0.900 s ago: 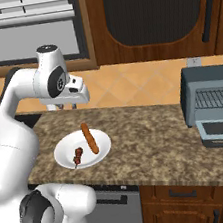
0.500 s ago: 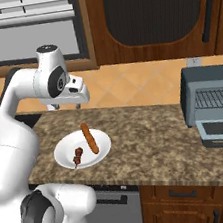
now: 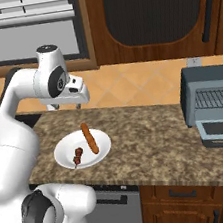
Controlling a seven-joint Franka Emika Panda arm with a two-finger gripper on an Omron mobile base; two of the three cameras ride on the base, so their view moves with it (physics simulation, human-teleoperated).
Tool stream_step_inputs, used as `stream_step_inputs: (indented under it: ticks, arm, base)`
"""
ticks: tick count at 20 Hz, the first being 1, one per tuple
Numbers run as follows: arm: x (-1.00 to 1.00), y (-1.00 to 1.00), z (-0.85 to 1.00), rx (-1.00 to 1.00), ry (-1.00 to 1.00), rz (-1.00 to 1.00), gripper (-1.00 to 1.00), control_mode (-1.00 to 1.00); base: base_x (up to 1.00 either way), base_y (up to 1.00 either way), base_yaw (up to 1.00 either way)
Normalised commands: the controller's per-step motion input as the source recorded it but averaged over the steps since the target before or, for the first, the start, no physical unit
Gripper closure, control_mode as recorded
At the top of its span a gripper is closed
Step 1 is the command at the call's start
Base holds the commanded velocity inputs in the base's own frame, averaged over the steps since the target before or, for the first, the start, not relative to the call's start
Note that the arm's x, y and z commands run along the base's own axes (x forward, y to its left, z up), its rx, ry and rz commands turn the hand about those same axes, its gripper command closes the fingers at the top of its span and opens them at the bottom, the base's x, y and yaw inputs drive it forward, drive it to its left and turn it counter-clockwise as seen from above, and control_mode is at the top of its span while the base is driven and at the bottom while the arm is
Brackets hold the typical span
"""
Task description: Pick up the kebab skewer and baguette bread, and place them inside the toaster oven. Close the toaster oven door and start by setting the timer.
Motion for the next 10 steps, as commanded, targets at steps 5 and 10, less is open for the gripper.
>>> stream_step_inputs:
  ticks: [5, 10]
  arm:
    - [0.0, 0.0, 0.0, 0.0, 0.0, 0.0, -1.0, 1.0]
    - [0.0, 0.0, 0.0, 0.0, 0.0, 0.0, -1.0, 1.0]
  base:
    - [0.0, -0.36, 0.0]
    - [-0.18, -0.84, 0.0]
